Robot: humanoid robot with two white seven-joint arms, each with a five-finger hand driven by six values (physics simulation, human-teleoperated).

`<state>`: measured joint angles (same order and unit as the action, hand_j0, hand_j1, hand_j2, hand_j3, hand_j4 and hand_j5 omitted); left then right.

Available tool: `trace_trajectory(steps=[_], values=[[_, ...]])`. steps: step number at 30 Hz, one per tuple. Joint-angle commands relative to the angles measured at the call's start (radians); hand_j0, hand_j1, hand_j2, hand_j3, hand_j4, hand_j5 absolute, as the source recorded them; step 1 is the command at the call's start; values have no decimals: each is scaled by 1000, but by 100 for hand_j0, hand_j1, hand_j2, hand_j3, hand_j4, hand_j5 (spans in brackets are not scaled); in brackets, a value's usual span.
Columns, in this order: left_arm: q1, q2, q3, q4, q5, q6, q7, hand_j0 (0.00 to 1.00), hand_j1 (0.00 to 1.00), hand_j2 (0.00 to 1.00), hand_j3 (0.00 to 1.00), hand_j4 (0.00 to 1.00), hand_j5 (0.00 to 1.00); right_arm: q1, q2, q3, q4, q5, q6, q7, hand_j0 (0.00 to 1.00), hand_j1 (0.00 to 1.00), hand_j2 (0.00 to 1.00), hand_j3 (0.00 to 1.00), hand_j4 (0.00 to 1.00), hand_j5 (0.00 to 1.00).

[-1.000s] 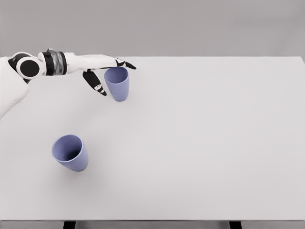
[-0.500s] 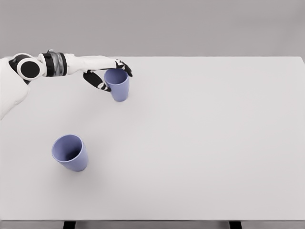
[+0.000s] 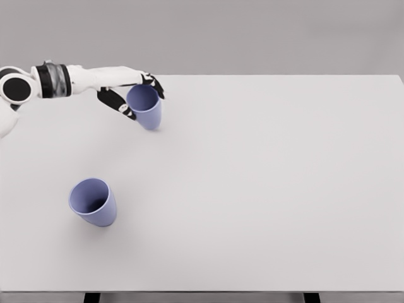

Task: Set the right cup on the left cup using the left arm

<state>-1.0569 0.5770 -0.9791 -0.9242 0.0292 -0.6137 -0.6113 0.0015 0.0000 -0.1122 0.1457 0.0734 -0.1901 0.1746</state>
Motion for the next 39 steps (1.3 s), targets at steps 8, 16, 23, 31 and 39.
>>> trace_trajectory(steps=[8,16,23,31,39], values=[[0,190,-7,-243,141,3,0,62,62,62,62,62,62,0,0,0,0,0,0,0,100,100,100,100,100,100],[15,405,-7,-482,251,3,0,62,62,62,62,62,62,0,0,0,0,0,0,0,100,100,100,100,100,100],[18,529,-9,-605,310,3,0,62,62,62,62,62,62,0,0,0,0,0,0,0,100,100,100,100,100,100],[52,684,8,-736,382,3,0,63,63,63,63,63,63,0,0,0,0,0,0,0,100,100,100,100,100,100],[52,753,11,-791,429,3,0,63,63,63,63,63,63,0,0,0,0,0,0,0,100,100,100,100,100,100]])
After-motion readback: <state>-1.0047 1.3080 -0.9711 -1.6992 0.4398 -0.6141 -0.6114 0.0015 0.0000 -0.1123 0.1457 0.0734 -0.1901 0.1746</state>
